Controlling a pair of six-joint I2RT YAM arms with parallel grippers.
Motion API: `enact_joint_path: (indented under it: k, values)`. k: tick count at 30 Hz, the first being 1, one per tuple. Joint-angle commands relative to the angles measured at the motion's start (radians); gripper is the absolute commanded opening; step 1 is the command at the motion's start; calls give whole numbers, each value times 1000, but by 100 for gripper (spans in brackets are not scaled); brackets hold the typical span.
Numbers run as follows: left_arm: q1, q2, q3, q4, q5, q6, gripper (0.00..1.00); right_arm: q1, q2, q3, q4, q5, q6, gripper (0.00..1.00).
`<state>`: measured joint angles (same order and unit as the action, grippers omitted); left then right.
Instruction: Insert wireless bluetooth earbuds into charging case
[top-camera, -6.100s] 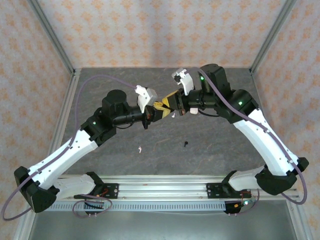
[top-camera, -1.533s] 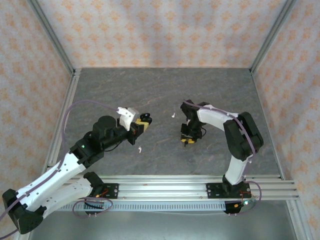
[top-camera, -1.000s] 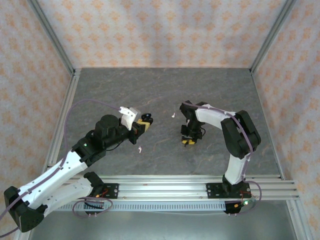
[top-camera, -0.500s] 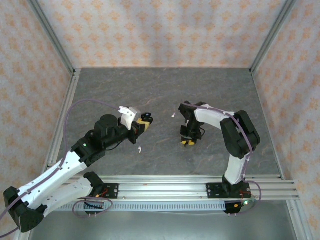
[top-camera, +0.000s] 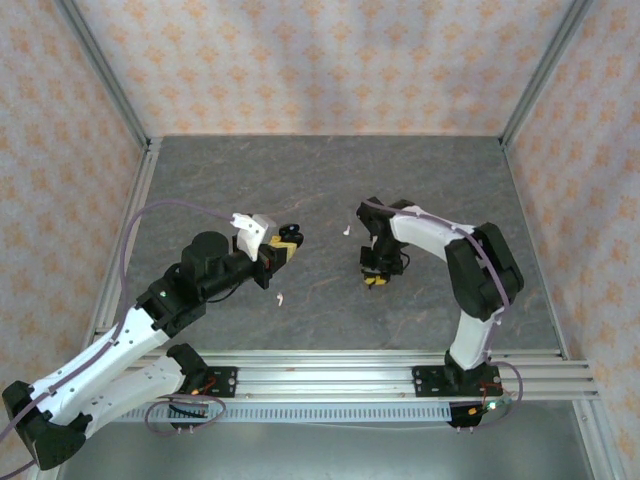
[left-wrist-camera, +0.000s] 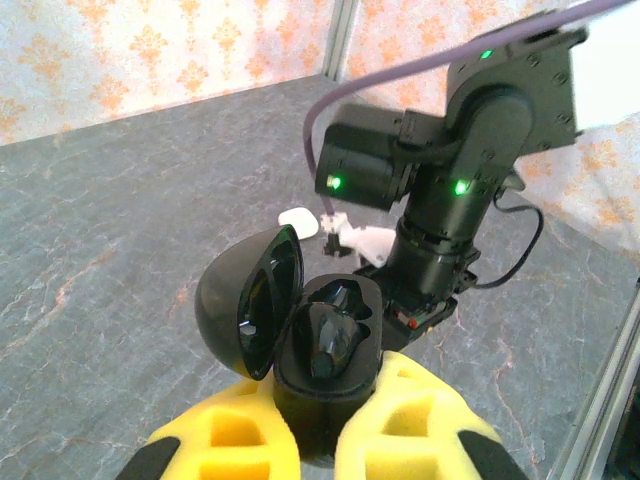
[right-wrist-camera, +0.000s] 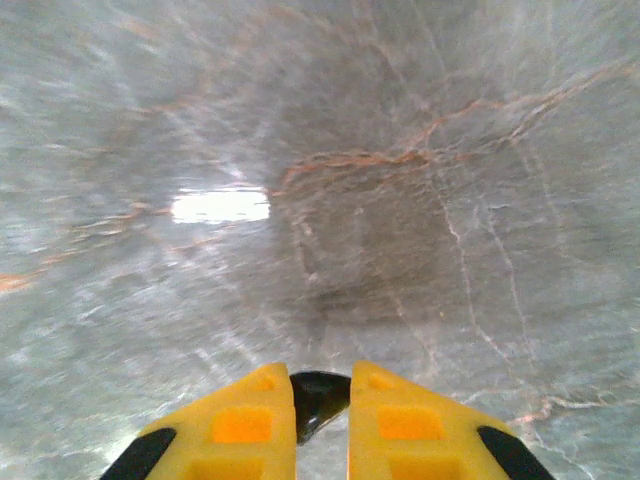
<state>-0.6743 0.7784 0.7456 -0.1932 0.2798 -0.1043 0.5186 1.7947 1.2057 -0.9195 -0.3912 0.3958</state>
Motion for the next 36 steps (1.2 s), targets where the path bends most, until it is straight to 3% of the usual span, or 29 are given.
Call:
enact_joint_path:
  k: [1,16,22,29,36]
  values:
    - [-8,-13,34,27,-2,4,0,6,-99,64,-53,68,-6,13]
    - [-8,92,84,187,83,80,0,17,-389,336,-101,186,-64,6]
    - [-9,139,135,229,79,148,0,34,-455,439,-69,175,-72,3]
    - [-14,228,250,181,52,256,0,128,-469,518,-13,187,-102,2]
    - [-26,300,304,189,77,268,0,224,-469,563,37,218,-148,2]
